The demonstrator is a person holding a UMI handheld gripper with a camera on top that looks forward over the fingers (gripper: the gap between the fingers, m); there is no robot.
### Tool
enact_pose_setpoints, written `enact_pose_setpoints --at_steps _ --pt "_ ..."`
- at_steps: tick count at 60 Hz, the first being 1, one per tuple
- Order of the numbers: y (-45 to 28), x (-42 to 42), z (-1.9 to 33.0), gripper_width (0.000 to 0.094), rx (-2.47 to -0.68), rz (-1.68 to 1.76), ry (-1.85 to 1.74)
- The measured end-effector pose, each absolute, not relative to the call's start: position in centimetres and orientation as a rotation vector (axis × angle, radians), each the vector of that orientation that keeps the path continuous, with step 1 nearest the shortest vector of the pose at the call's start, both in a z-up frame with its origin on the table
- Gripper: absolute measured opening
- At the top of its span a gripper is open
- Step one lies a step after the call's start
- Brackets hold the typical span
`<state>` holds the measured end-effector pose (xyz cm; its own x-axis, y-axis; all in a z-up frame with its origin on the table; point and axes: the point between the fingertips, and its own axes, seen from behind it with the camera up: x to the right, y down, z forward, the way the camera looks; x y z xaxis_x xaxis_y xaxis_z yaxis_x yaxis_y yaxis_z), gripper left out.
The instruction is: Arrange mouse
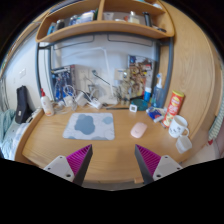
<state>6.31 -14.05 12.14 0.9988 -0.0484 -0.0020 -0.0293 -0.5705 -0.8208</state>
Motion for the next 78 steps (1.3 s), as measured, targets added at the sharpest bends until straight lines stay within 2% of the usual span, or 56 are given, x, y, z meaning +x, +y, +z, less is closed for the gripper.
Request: enact_pose_setpoints --at_steps 13,25,49,63,70,71,72,78 --pt "-14.2 15.8 5.9 0.0837 -2.271 -0.097 0.171" --pt "-8.6 19.5 1.7 0.0842 -2.324 -0.065 0.215" --pt "3.3 19.5 -2.0 0.084 -2.41 0.033 0.133" --pt "7.6 19.0 -2.2 0.0672 -2.416 0.036 0.041" --pt "8.9 18.3 -2.2 0.053 -2.403 0.042 0.006" --pt "9.0 18.2 -2.2 0.0549 -2.4 0.041 0.001" --pt "9.2 18.1 -2.1 0.0467 -2.396 0.041 -0.004" --pt "9.4 17.9 -2.0 0.0462 -2.371 0.012 -0.016"
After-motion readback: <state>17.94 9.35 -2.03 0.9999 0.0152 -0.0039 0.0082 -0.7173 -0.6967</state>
